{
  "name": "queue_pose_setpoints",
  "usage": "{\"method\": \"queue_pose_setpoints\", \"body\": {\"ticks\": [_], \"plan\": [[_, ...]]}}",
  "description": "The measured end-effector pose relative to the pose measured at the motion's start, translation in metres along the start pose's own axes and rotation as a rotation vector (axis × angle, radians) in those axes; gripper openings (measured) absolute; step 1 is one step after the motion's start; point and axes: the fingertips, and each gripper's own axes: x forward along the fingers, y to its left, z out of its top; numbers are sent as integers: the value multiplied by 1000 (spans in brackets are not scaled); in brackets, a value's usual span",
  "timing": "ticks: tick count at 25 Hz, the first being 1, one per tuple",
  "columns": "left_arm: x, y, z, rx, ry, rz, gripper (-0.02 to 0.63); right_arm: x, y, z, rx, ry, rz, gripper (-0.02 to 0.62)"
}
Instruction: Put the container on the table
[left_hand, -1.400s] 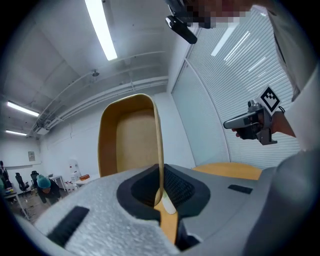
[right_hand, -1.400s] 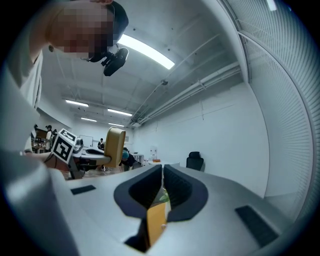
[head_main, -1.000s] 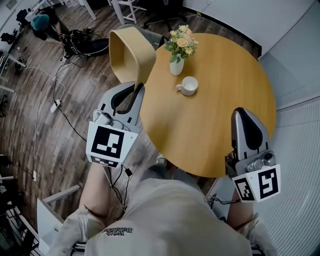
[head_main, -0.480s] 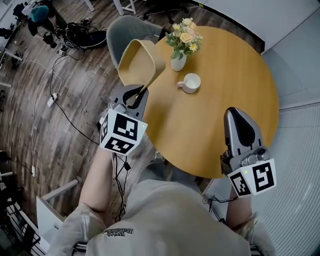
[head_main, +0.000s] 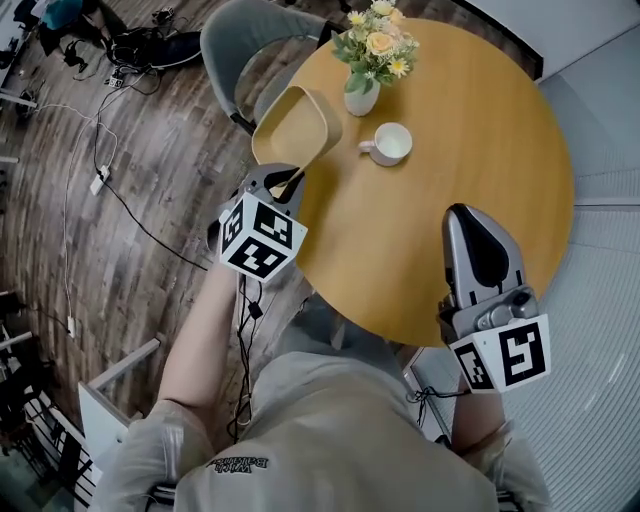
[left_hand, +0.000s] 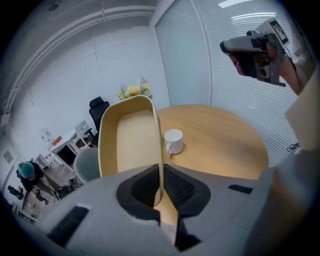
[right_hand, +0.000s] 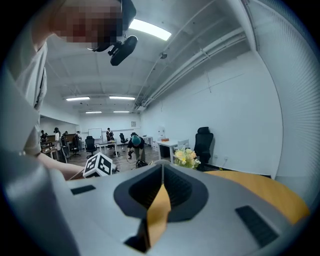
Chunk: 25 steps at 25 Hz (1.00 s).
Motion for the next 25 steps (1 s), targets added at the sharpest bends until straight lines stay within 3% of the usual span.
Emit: {"method": "queue_pose_setpoints", "body": {"ticks": [4, 9, 17, 25], "plan": [[33, -6, -23, 10, 79, -37, 32, 12, -1, -15, 23, 21, 8, 35], [65, -14, -52, 190, 206, -33, 32, 22, -8, -28, 23, 46, 3, 35], [104, -38, -88, 203, 302, -130, 34, 31, -19, -49, 33, 87, -8, 35], [123, -55, -119, 303, 423, -173, 34, 34, -22, -59, 50, 103, -5, 35]]}}
